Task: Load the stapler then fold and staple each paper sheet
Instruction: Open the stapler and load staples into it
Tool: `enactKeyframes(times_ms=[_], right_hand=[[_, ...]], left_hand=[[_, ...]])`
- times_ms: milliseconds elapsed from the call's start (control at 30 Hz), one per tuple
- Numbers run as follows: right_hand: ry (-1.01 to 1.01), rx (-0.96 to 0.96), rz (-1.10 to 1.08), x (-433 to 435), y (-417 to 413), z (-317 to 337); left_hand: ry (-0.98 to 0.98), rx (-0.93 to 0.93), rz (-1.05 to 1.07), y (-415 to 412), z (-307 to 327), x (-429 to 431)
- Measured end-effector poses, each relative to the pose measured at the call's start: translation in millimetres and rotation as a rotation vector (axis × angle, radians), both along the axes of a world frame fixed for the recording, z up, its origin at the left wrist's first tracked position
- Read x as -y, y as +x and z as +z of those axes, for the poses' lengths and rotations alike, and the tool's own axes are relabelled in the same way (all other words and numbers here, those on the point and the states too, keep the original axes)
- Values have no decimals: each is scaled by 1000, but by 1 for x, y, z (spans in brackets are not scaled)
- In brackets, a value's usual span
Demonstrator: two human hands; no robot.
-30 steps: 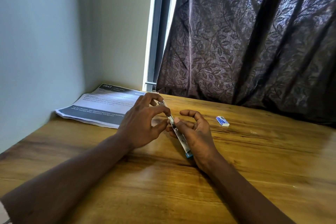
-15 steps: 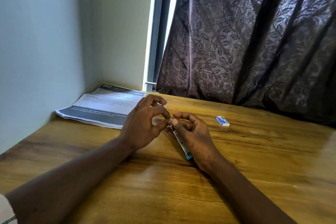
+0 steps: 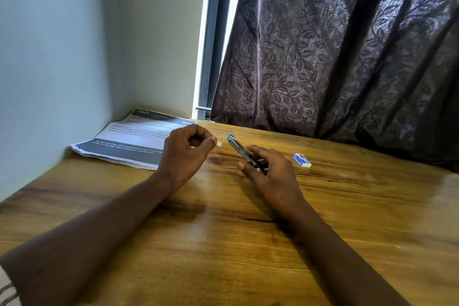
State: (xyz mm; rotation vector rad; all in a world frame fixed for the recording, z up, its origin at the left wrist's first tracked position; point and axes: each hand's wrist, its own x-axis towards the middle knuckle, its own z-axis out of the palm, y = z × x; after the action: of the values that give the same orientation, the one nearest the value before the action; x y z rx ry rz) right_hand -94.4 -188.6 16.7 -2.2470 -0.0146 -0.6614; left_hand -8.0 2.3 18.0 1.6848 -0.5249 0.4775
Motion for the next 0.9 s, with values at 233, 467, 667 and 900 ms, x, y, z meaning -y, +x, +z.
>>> enactKeyframes(times_ms=[233, 467, 667, 900], right_hand=[[-232, -67, -28, 9, 5, 1], [-358, -79, -47, 12, 18, -2], [-514, -109, -28, 14, 28, -7], [-574, -80, 10, 14, 30, -8]], left_hand=[[116, -105, -41, 5, -7, -1], [300, -117, -105, 2, -5, 1], [452, -117, -146, 0, -3, 2], [640, -45, -192, -2, -2, -2]])
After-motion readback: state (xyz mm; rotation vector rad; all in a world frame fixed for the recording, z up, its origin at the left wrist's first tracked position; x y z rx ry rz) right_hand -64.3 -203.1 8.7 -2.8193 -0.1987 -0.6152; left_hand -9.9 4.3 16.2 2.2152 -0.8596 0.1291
